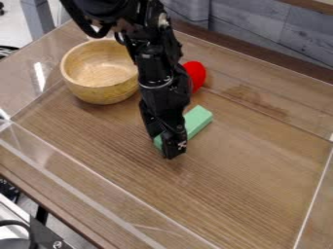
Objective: Put the green stick in the brown bowl
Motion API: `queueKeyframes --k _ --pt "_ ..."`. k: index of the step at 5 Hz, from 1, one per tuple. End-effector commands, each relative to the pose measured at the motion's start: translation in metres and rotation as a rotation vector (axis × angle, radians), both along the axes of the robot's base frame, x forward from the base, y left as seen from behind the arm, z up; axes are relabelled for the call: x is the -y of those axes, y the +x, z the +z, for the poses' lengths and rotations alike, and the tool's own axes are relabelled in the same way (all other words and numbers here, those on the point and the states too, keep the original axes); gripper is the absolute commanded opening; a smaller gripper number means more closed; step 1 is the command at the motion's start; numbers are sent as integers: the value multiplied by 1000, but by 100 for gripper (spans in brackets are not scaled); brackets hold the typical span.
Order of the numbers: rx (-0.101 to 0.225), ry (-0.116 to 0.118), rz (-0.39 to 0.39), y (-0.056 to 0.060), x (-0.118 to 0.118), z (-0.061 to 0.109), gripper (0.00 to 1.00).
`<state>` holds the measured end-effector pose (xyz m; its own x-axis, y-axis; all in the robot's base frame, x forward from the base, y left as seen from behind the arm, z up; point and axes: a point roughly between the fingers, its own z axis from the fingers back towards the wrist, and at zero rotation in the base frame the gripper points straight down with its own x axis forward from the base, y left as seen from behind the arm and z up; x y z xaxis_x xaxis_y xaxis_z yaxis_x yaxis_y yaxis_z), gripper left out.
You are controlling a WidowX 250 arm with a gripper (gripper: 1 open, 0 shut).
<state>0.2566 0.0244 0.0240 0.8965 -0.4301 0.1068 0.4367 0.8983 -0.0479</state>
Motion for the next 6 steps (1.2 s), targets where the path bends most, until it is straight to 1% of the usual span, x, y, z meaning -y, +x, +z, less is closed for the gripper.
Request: queueKeyframes --k 1,3,4,5,6 --pt "30 0 -6 5 2 4 0" --pt "42 -41 8 2 4 17 0" --pt "53 -60 26 1 3 25 0" --pt "56 -71 33 1 2 29 0" --pt "53 -74 33 0 4 30 0"
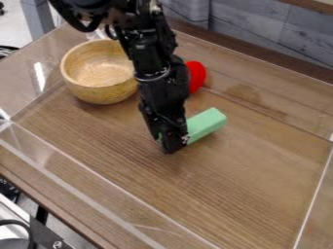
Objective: Put the green stick in the brown bowl
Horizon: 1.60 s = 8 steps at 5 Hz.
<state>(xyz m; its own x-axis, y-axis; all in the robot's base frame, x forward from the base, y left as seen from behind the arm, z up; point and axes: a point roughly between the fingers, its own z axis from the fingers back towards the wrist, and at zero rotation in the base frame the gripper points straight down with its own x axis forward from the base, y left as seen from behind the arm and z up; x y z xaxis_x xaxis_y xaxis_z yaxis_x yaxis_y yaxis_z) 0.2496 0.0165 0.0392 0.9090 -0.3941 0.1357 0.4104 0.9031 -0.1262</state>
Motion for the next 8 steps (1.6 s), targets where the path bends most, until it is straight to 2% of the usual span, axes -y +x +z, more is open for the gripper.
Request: queueKeyframes --k 1,2,8 --pt "54 7 7 7 -3 15 0" --pt "50 4 7 7 -2 14 0" --pt "72 -28 22 13 -8 18 0"
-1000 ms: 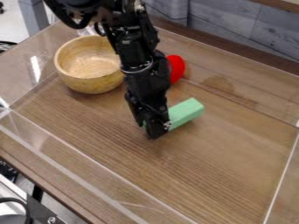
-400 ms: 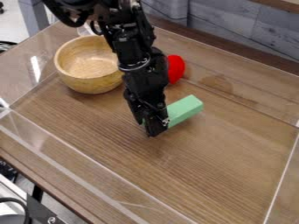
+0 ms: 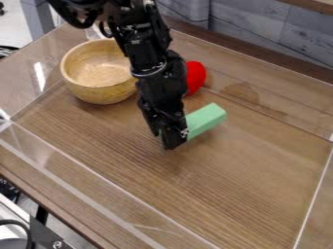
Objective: Put the green stick in the brown bowl
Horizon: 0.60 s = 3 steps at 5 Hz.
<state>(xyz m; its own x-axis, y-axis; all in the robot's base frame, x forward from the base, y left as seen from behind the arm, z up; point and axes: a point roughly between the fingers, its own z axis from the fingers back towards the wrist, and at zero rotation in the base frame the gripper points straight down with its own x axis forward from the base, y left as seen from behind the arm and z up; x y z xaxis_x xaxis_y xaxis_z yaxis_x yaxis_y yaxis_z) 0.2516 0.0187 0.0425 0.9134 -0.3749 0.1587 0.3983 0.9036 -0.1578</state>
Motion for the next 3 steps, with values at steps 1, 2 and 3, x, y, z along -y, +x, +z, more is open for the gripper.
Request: queueKeyframes --k 1,2,3 --pt "64 9 10 11 -6 15 0" --pt "65 7 12 12 -7 14 0" --pt "66 6 13 12 -7 14 0"
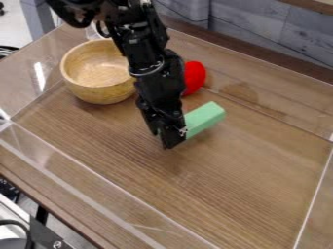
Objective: Put the green stick in the brown bowl
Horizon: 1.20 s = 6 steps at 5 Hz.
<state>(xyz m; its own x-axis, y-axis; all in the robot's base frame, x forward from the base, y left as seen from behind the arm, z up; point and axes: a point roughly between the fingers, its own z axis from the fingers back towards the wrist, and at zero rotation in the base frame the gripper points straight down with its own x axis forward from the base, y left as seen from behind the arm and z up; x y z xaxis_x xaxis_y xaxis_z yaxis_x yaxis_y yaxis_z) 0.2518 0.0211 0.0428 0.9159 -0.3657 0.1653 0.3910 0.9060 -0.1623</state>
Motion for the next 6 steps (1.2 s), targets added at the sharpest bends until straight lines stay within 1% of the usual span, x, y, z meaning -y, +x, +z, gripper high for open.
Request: queueKeyframes --k 1,6 --pt "63 11 5 13 -5 14 0" --pt "61 12 3 15 -8 9 0"
